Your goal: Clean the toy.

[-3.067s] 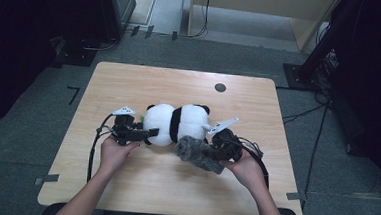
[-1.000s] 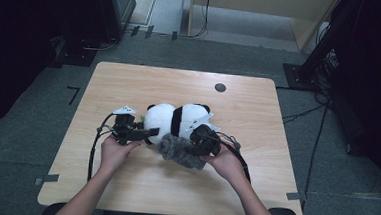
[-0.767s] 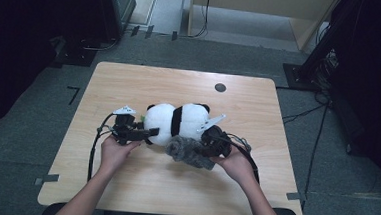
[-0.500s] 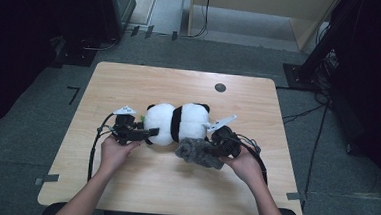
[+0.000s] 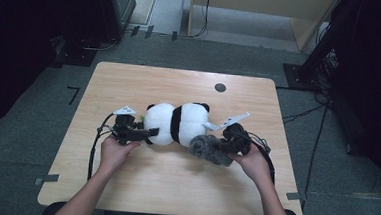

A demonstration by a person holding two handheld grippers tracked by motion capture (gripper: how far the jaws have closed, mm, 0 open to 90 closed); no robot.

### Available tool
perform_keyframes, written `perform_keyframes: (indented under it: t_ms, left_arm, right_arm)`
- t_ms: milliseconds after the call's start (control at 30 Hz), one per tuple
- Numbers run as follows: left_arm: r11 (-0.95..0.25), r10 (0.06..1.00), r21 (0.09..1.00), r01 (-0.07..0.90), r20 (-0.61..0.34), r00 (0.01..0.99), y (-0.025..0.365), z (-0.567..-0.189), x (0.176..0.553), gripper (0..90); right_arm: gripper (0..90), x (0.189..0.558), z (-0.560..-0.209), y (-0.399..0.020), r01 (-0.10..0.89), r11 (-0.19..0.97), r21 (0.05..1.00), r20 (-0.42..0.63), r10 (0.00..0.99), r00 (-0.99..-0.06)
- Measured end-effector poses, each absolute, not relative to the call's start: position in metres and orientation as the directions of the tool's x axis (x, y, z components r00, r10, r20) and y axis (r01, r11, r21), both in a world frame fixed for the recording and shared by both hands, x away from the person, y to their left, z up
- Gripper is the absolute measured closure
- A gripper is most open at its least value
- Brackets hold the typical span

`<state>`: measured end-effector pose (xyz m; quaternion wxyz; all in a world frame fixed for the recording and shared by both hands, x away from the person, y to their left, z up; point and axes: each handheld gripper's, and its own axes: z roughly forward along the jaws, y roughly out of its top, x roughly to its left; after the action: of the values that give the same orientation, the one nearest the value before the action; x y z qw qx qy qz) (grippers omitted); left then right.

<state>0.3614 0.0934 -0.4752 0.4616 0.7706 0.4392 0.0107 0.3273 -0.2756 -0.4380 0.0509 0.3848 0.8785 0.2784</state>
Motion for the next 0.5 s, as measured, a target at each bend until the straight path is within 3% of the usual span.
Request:
perform_keyframes:
  t_ms: [500]
  left_arm:
    - [-0.189, 0.687, 0.722, 0.665, -0.387, 0.615, 0.093, -0.475, 0.361, 35.2]
  right_arm:
    - [75.4, 0.331, -0.425, -0.300, 0.683, 0.448, 0.577, 0.133, 0.773, -0.620]
